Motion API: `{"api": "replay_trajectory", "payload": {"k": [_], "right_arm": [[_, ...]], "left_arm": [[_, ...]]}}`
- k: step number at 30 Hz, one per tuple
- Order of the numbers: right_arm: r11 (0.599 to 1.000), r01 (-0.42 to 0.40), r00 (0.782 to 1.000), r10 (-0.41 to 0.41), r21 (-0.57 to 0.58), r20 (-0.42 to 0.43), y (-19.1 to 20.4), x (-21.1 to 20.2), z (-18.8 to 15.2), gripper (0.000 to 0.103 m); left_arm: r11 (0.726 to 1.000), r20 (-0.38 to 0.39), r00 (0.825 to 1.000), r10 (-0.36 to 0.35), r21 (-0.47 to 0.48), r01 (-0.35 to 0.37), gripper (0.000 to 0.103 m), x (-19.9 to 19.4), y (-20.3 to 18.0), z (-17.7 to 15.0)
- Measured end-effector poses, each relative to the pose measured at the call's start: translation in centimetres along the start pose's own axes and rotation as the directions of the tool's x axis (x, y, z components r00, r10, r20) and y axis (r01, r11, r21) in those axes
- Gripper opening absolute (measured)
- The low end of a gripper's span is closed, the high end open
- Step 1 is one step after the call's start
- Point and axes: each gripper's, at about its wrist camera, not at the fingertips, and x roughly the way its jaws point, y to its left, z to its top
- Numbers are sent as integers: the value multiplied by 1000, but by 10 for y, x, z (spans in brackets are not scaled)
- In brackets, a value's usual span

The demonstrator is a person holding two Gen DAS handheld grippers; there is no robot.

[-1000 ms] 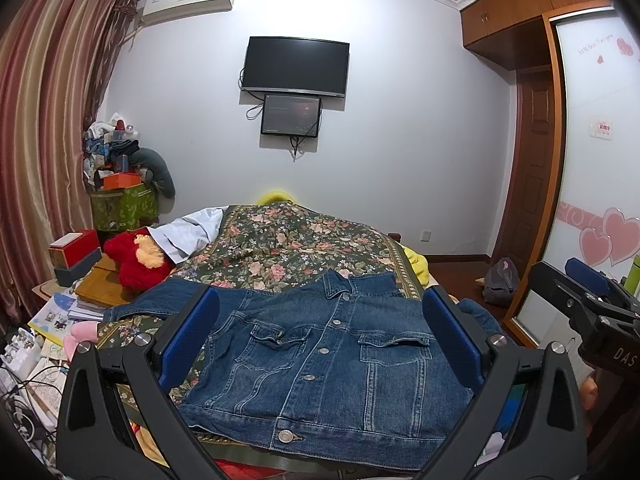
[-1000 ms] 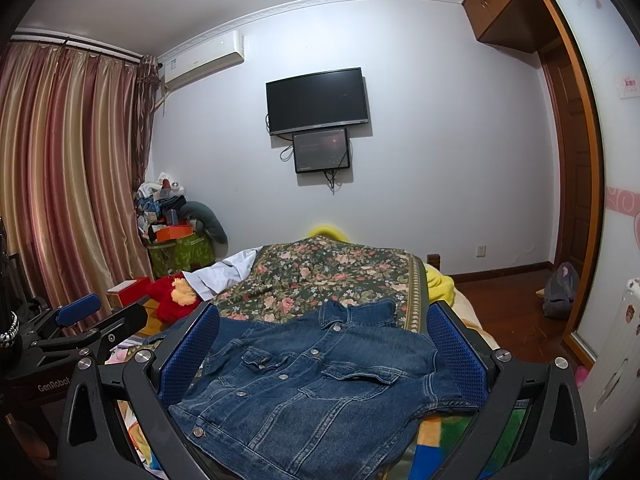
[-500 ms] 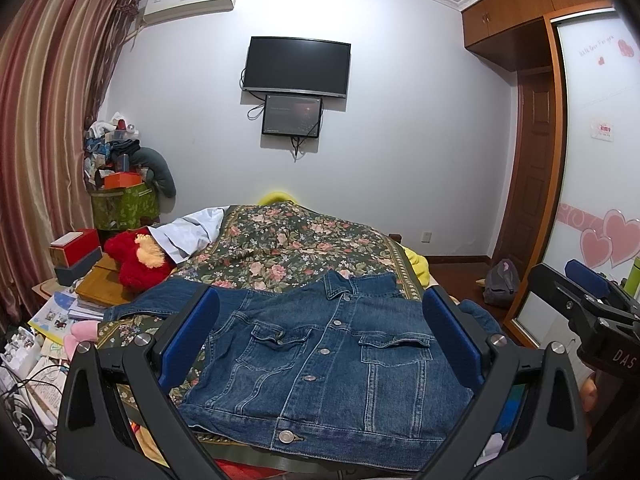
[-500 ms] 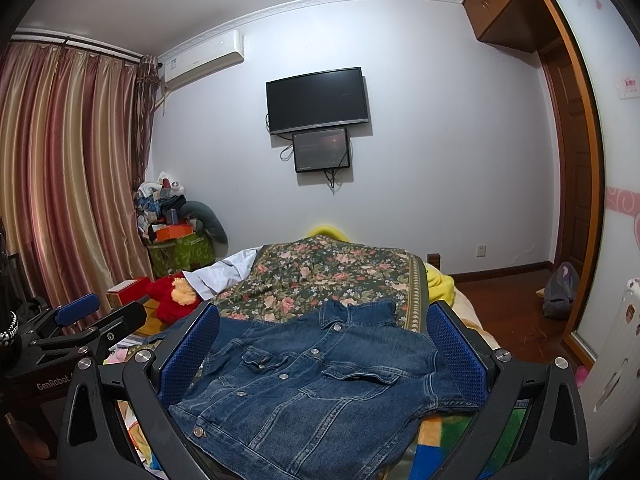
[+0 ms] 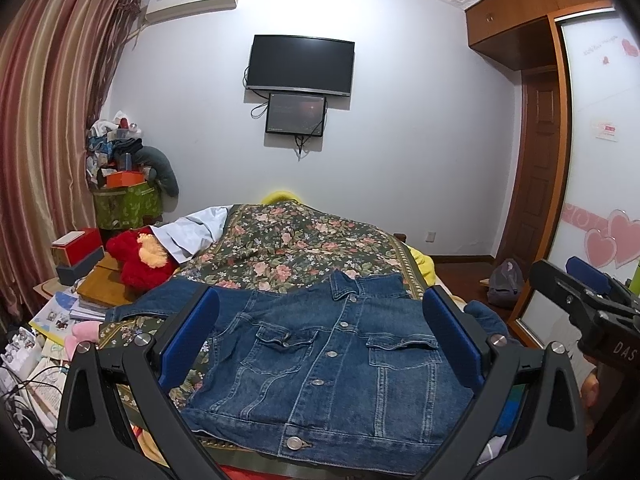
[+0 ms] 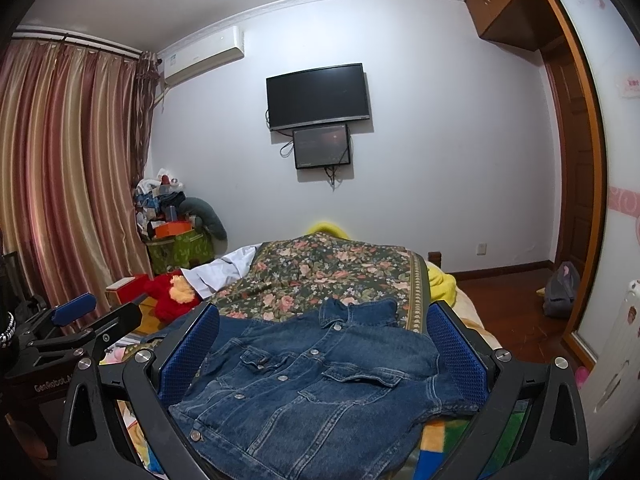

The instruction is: Fold large clothes

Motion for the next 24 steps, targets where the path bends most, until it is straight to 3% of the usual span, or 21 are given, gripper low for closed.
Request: {"api": "replay_trajectory", "payload": {"k": [8, 13, 19, 24], "right_arm": [[999, 2, 999, -3, -37, -34, 12, 56, 7, 103], [999, 17, 993, -23, -49, -112, 17, 115, 9, 103], [994, 37, 975, -58, -99, -213, 22, 194, 5, 103], [983, 44, 955, -95, -180, -282, 30, 260, -6, 103]], "left_arm": [[998, -59, 997, 53, -28, -55, 102, 44, 33, 1], [991, -124, 985, 120, -41, -126, 102, 87, 70, 1], [971, -232, 953, 193, -97, -220, 102, 150, 133, -8], [937, -350, 901, 255, -142, -320, 102, 200, 198, -27]]}}
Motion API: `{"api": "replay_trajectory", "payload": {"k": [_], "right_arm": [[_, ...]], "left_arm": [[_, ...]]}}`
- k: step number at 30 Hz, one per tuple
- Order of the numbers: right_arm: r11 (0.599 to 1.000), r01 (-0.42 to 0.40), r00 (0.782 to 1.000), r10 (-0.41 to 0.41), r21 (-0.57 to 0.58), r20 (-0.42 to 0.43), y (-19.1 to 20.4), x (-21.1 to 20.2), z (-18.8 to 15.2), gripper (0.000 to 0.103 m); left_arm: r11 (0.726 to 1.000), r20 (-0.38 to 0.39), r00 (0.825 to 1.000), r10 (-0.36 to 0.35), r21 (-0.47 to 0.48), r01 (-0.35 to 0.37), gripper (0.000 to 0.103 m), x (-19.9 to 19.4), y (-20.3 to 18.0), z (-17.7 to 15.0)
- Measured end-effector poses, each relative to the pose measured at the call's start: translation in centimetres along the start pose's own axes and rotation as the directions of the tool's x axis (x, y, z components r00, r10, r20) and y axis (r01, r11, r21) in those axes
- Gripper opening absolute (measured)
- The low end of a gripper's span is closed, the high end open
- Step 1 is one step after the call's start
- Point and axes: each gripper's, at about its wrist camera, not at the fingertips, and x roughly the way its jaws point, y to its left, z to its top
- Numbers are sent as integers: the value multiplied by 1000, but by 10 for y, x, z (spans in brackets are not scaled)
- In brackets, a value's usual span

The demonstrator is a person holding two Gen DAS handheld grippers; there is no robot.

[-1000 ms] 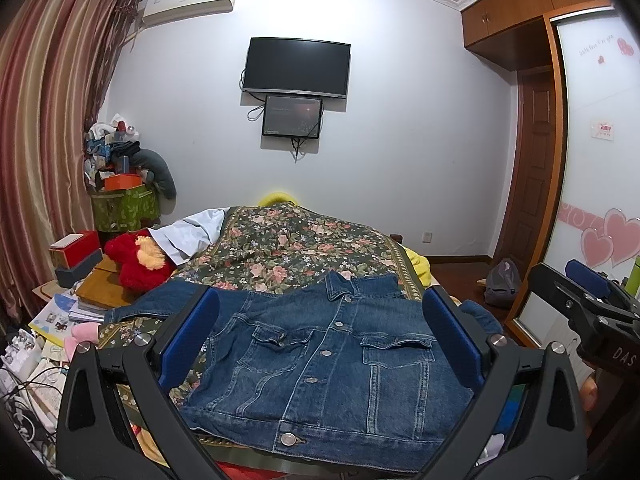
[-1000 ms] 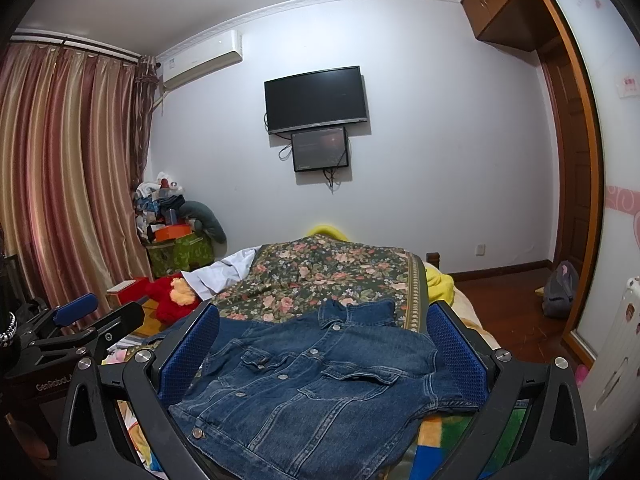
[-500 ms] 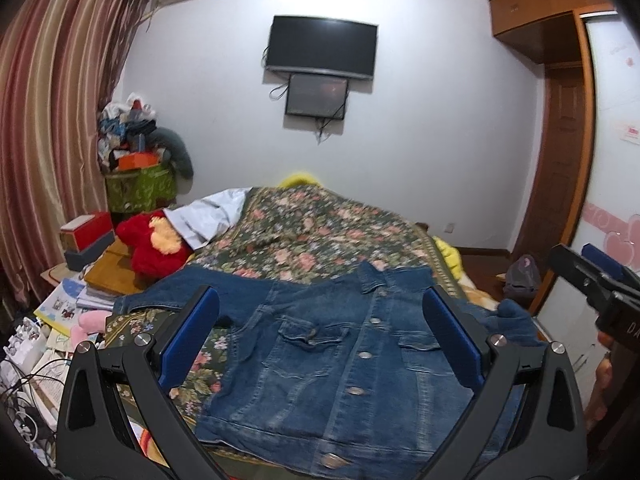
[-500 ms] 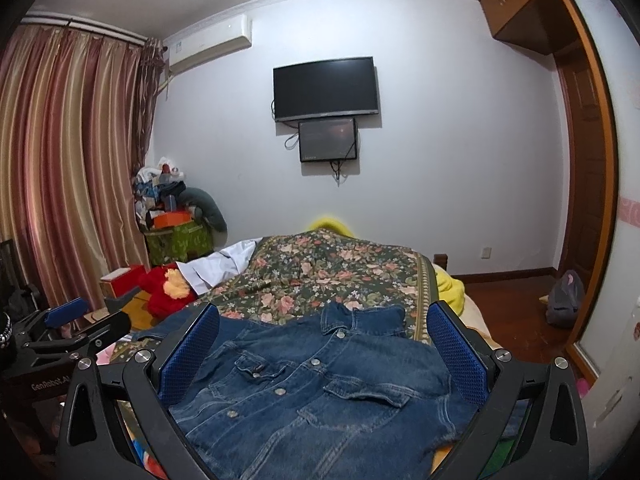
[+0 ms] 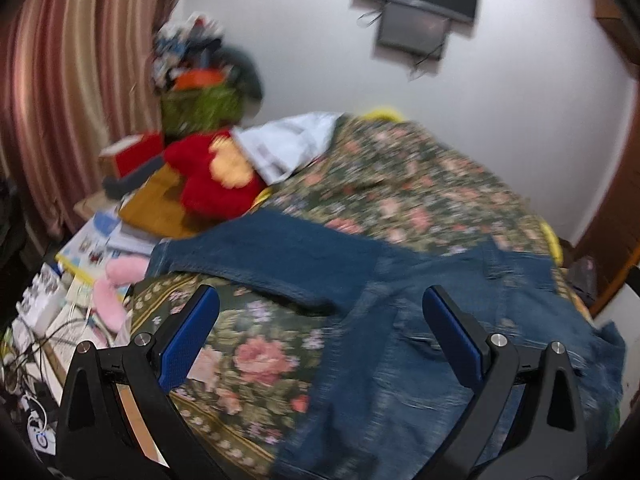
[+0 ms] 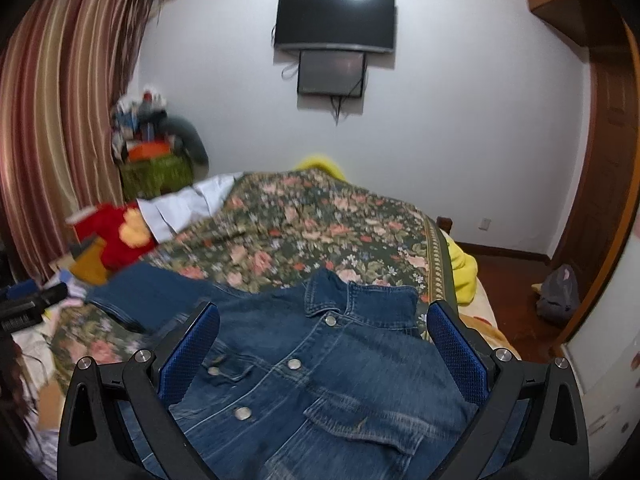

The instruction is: Fold large clothes

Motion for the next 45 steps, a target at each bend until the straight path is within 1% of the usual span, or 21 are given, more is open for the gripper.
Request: {"api": "replay_trajectory", "payload": {"k": [4, 7, 10, 13, 14, 17, 20, 21, 23, 25, 26, 28, 29, 30, 31, 33, 34, 36, 39, 42, 45], "right_arm": [[998, -2, 997, -2, -59, -76, 10, 51, 3, 103], [995, -31, 989, 17, -94, -148, 20, 87, -1, 103], [990, -69, 970, 38, -121, -239, 30, 122, -8, 103], [986, -116, 938, 69, -120, -339, 39, 159, -18, 103], [984, -133, 925, 81, -115, -372, 41, 170, -22, 103], [978, -194, 867, 133, -80, -480, 49, 204, -34, 103], [969, -247, 780, 202, 5, -591, 56, 236, -47, 103], [964, -261, 742, 233, 48, -628, 57, 246, -53, 103], [959, -268, 694, 260, 95, -671, 60, 259, -61, 103], [963, -264, 704, 232, 55, -671, 67, 260, -64, 103], [962, -272, 706, 222, 32, -673, 71, 258, -64, 103], [956, -294, 713, 208, -16, -670, 79, 254, -66, 103], [953, -303, 714, 206, -29, -669, 81, 252, -67, 103], [950, -309, 713, 203, -41, -671, 83, 251, -67, 103], [948, -314, 713, 201, -50, -671, 84, 249, -67, 103], [946, -323, 711, 213, -43, -670, 83, 244, -64, 103], [945, -327, 710, 224, -30, -668, 80, 241, -61, 103], [944, -329, 713, 244, -6, -658, 72, 233, -55, 103], [948, -317, 733, 255, 14, -631, 60, 220, -44, 103], [953, -302, 757, 260, 32, -599, 43, 206, -32, 103], [958, -282, 783, 265, 60, -562, 21, 191, -19, 103]], "left_arm": [[997, -109, 993, 46, -49, -52, 102, 53, 39, 5], [994, -189, 981, 43, -89, -61, 102, 88, 63, 4], [984, -278, 960, -17, -174, -33, 102, 116, 84, -1], [962, -323, 943, -86, -275, -6, 101, 137, 104, -6], [951, -330, 936, -119, -309, 12, 100, 142, 108, -8], [918, -337, 922, -193, -394, 48, 96, 155, 120, -11], [907, -315, 924, -216, -416, 70, 96, 166, 126, -7], [904, -310, 925, -222, -421, 76, 95, 169, 128, -5], [898, -301, 925, -232, -431, 85, 93, 179, 132, -1], [883, -294, 926, -237, -462, 80, 85, 190, 140, 3], [880, -298, 929, -221, -472, 57, 80, 194, 145, 5], [882, -310, 934, -178, -472, 11, 58, 199, 152, 9], [888, -318, 936, -149, -459, -15, 51, 201, 154, 12], [895, -327, 938, -114, -443, -45, 36, 203, 155, 15], [899, -328, 940, -97, -434, -58, 29, 203, 156, 17], [904, -317, 945, -84, -424, -62, 20, 200, 155, 23], [910, -313, 947, -68, -408, -69, 17, 196, 153, 26], [936, -283, 959, -14, -342, -88, 15, 185, 140, 38], [969, -195, 980, 43, -231, -88, 12, 157, 109, 62], [987, -112, 993, 46, -147, -63, 11, 130, 74, 85], [998, -25, 1000, 6, -57, -8, 8, 106, 33, 101]]}}
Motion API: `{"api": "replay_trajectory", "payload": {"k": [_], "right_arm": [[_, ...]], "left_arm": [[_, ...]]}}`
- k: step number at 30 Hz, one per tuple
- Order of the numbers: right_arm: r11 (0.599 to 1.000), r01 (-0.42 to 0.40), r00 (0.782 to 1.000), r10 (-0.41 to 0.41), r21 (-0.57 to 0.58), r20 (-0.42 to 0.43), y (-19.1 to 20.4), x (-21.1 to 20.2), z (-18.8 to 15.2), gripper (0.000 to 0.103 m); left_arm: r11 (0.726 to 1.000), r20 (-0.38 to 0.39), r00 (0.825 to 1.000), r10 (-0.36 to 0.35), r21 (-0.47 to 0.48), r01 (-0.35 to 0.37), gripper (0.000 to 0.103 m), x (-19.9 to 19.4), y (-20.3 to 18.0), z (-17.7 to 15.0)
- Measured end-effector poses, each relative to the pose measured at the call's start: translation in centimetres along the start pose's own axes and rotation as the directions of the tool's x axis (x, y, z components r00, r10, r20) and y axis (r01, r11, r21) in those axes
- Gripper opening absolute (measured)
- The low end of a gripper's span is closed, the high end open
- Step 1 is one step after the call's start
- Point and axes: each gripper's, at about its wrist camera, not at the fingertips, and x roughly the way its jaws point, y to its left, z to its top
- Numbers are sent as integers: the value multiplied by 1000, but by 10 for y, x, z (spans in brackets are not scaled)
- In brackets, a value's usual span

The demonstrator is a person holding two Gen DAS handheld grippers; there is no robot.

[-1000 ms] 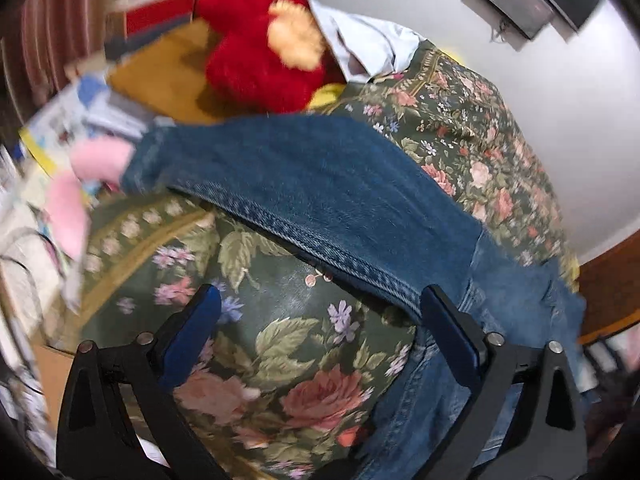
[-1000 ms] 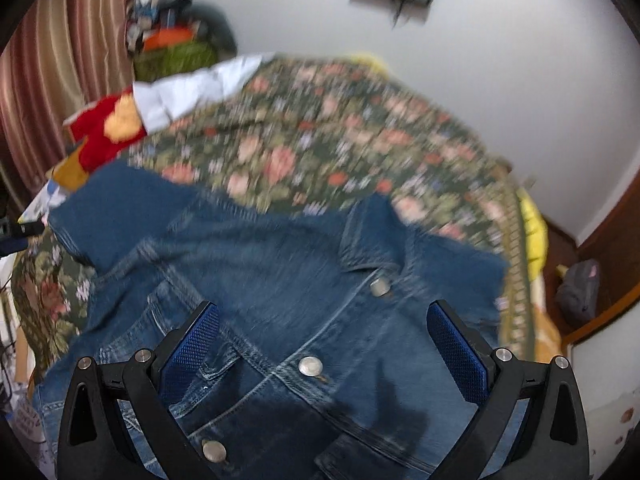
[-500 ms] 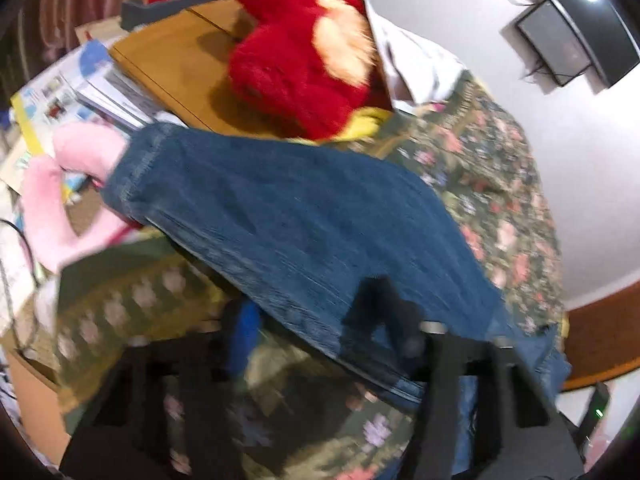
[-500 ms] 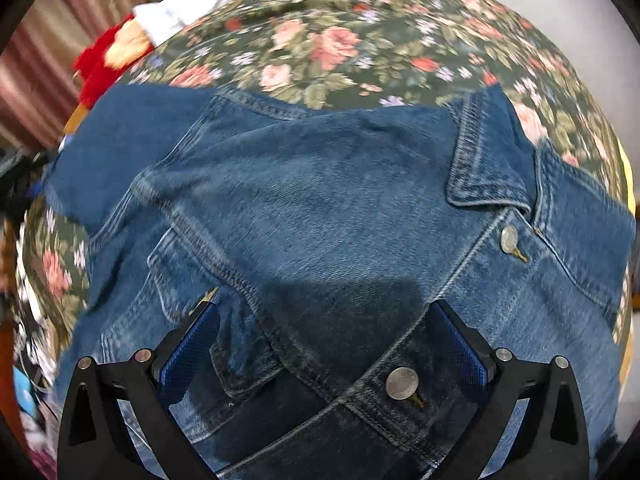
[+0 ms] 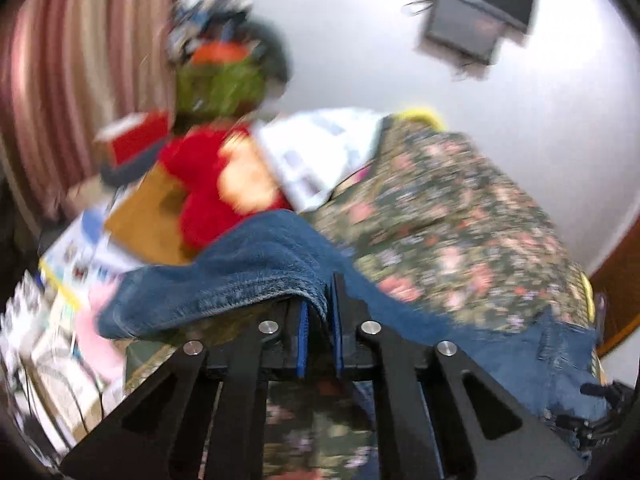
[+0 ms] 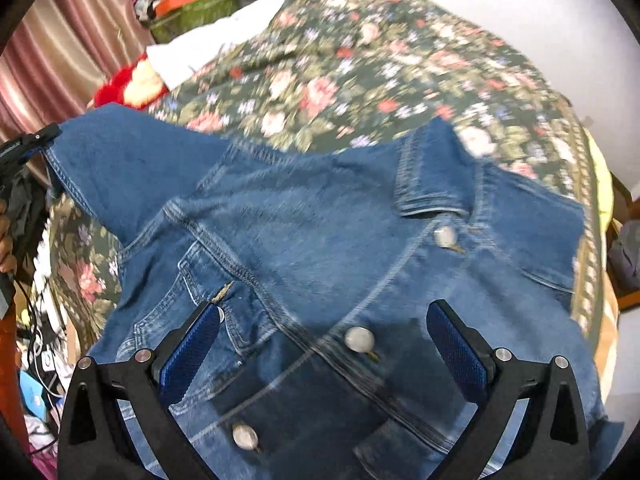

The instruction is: Fold large clothes

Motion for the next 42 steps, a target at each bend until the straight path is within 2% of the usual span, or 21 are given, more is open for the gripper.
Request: {"api": "replay_trajectory", "payload": {"k": [2, 5, 8, 10, 12, 15, 17, 19, 20, 22, 24, 25, 26, 28, 29, 32, 35, 39, 42], "right_arm": [[1000, -3, 1000, 2, 20, 24, -10, -11, -2, 103], [999, -6, 998, 3, 53, 58, -28, -31, -9, 103], [997, -12, 996, 5, 83, 84, -45, -49, -19, 103], [994, -19, 995, 9, 104, 96, -57, -59, -30, 103], [993, -27, 995, 14, 118, 101, -67, -67, -37, 103], [991, -22, 994, 9, 129, 106, -79, -75, -50, 103], [991, -14, 995, 1, 130, 104, -84, -77, -56, 103], [991, -10, 995, -3, 130, 102, -86, -79, -60, 103], [992, -11, 995, -2, 129, 101, -87, -79, -61, 103], [992, -15, 995, 2, 122, 102, -84, -80, -60, 103], [994, -23, 994, 12, 106, 109, -75, -81, -56, 103], [996, -28, 993, 18, 90, 114, -68, -81, -52, 103], [996, -30, 993, 21, 78, 118, -62, -81, -49, 103], [999, -35, 991, 31, 32, 129, -41, -80, -39, 103], [999, -36, 990, 35, 7, 135, -30, -79, -33, 103], [997, -35, 987, 46, -73, 151, 9, -72, -19, 103], [986, -35, 987, 60, -164, 149, 52, -58, -3, 103], [960, -48, 991, 81, -276, 110, 110, -25, 15, 103], [942, -81, 994, 101, -324, 45, 149, 10, 28, 103]], "left_arm": [[993, 69, 997, -29, 114, 21, 7, -17, -42, 3], [966, 90, 993, -81, 254, 55, 7, -29, -98, -5], [939, 9, 991, -130, 322, 120, 7, -20, -140, -25], [921, -104, 981, -163, 340, 189, 7, 0, -163, -48], [912, -216, 960, -180, 330, 245, 7, 17, -182, -71], [906, -390, 896, -212, 265, 329, 7, 45, -197, -108], [908, -465, 856, -225, 218, 357, 7, 57, -203, -130], [910, -504, 831, -234, 186, 370, 9, 62, -203, -142], [912, -514, 824, -237, 176, 372, 10, 62, -201, -146], [914, -506, 829, -238, 173, 368, 15, 54, -196, -144], [913, -470, 850, -240, 189, 362, 20, 39, -184, -135], [913, -443, 865, -237, 201, 354, 22, 31, -177, -130], [917, -397, 890, -225, 222, 331, 25, 19, -166, -121], [926, -336, 919, -204, 237, 293, 42, 8, -149, -106], [935, -294, 937, -189, 239, 263, 46, 2, -132, -95], [951, -217, 967, -130, 249, 184, 51, -7, -96, -80], [966, -188, 980, -63, 236, 107, 51, -10, -54, -76], [982, -195, 981, -20, 181, 56, 51, -2, -8, -81], [988, -206, 979, 1, 151, 31, 51, 5, 20, -88]]}}
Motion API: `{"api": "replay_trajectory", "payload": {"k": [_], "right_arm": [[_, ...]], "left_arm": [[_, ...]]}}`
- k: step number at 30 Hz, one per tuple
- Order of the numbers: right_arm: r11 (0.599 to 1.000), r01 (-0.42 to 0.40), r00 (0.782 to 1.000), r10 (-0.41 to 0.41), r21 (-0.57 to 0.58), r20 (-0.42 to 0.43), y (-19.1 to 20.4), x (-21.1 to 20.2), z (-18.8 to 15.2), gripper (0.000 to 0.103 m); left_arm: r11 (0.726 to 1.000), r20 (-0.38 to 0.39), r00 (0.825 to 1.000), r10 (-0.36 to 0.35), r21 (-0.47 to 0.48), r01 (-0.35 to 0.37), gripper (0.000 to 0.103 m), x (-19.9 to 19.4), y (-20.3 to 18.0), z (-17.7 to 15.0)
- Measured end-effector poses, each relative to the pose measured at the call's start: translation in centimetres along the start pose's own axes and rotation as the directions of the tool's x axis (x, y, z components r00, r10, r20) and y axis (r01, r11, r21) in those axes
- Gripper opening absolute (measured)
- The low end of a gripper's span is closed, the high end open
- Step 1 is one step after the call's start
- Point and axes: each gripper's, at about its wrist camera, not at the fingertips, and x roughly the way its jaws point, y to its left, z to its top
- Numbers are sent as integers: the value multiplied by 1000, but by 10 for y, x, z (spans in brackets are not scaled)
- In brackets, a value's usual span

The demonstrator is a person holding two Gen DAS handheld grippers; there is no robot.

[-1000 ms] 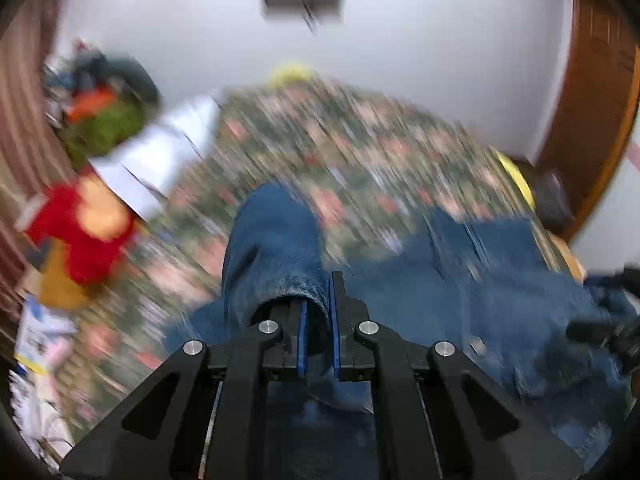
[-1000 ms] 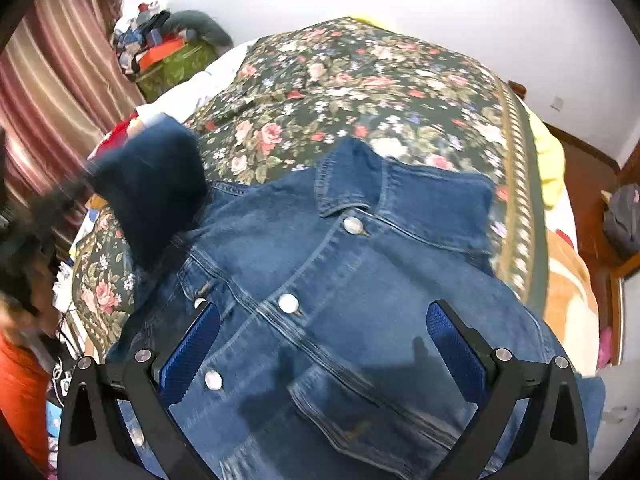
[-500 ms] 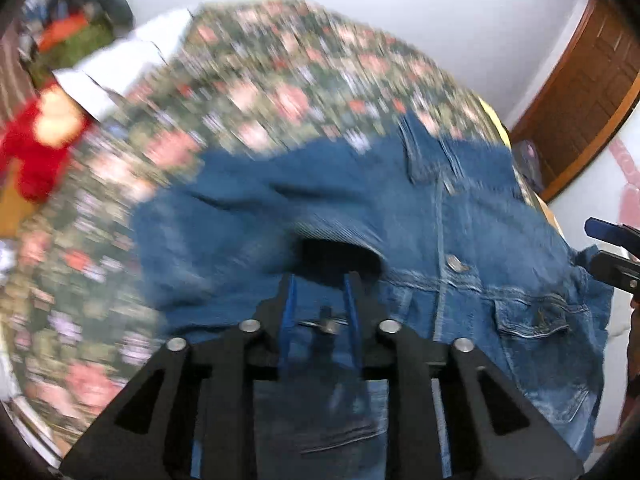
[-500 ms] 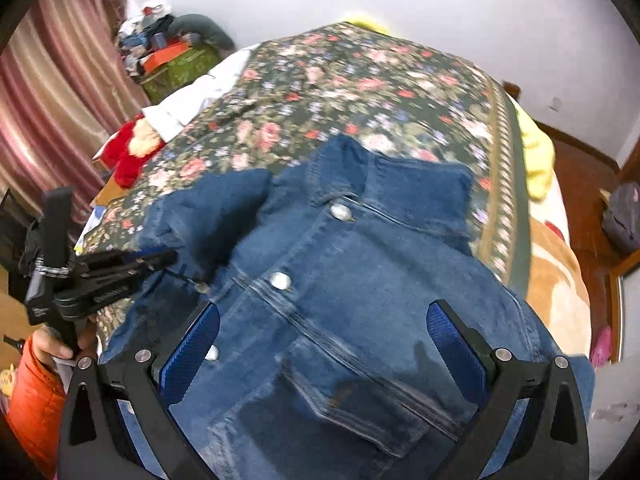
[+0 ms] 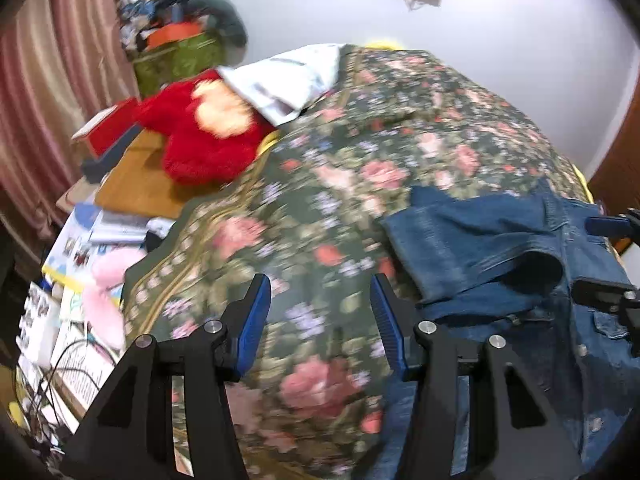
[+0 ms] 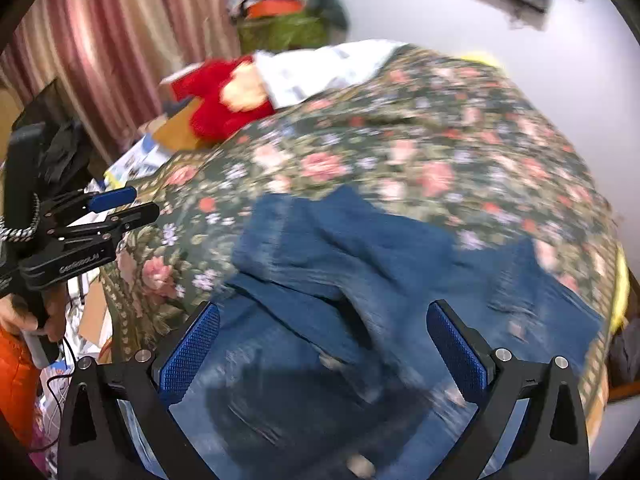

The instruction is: Fold large clothes

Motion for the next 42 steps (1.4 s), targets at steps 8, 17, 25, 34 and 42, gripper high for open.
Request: {"api": "replay_trajectory", "payload": {"k": [8, 17, 25, 34, 42], "right_arm": [[999, -16, 988, 9, -42, -155, 38, 103, 25, 96], [999, 30, 996, -28, 26, -82, 27, 132, 24, 50], [986, -9, 996, -6, 169, 87, 2, 68, 39, 18], [958, 12, 930, -116, 286, 348, -54, -72, 22, 9], [912, 59, 880, -239, 405, 410, -114, -156, -49, 9]], "left_arm": [[999, -47, 999, -17, -42, 15, 51, 24, 26, -12], [999, -52, 998, -42, 7, 42, 51, 40, 10, -14], [997, -83, 994, -66, 22, 68, 51, 40, -5, -18], [990, -65, 994, -89, 104, 96, 51, 25, -52, -9], [985, -56, 991, -118, 122, 124, 51, 19, -97, 1]]}}
